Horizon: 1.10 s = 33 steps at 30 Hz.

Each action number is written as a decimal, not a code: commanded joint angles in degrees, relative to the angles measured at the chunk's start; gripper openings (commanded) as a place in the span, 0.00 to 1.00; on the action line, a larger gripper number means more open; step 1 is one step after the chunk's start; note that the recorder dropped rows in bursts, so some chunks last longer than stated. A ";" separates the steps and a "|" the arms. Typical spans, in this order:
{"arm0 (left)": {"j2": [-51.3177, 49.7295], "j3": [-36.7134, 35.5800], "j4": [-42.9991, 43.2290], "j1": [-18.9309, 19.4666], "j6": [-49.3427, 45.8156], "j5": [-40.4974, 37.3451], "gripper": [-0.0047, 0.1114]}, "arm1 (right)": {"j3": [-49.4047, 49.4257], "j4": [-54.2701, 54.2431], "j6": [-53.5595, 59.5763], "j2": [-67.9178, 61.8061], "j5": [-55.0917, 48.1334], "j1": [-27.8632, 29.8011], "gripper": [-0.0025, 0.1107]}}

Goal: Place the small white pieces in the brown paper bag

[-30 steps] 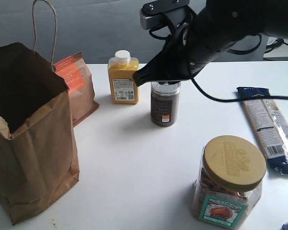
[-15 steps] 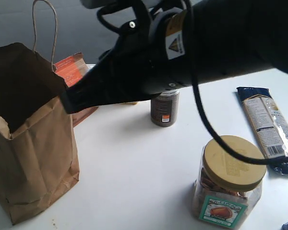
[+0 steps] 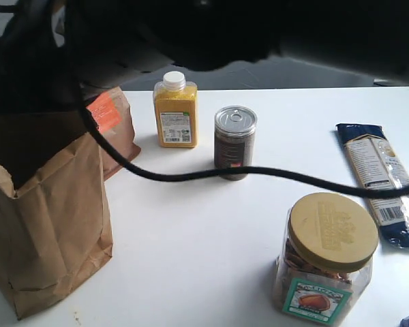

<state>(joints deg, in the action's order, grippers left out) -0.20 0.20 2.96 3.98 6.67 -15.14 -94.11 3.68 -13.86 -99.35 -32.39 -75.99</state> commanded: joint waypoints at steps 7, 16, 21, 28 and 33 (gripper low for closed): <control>0.20 -0.20 -0.45 -0.23 0.23 0.17 0.04 | -8.60 -0.26 0.19 -7.08 -4.08 0.20 0.48; 0.20 -0.20 -0.45 -0.23 0.23 0.17 0.04 | -8.60 1.23 -1.61 -7.08 -5.66 1.20 0.56; 0.20 -0.20 -0.45 -0.23 0.23 0.17 0.04 | -8.60 3.61 -3.60 -6.36 -7.05 1.10 0.54; 0.20 -0.20 -0.45 -0.23 0.23 0.17 0.04 | -5.41 12.64 -12.32 -2.04 -11.01 0.44 0.22; 0.20 -0.20 -0.45 -0.23 0.23 0.17 0.04 | 1.68 13.03 -13.37 3.18 -9.27 2.13 0.04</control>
<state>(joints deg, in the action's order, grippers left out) -0.20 0.20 2.96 3.98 6.67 -15.14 -95.95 16.48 -26.68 -98.92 -42.67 -75.05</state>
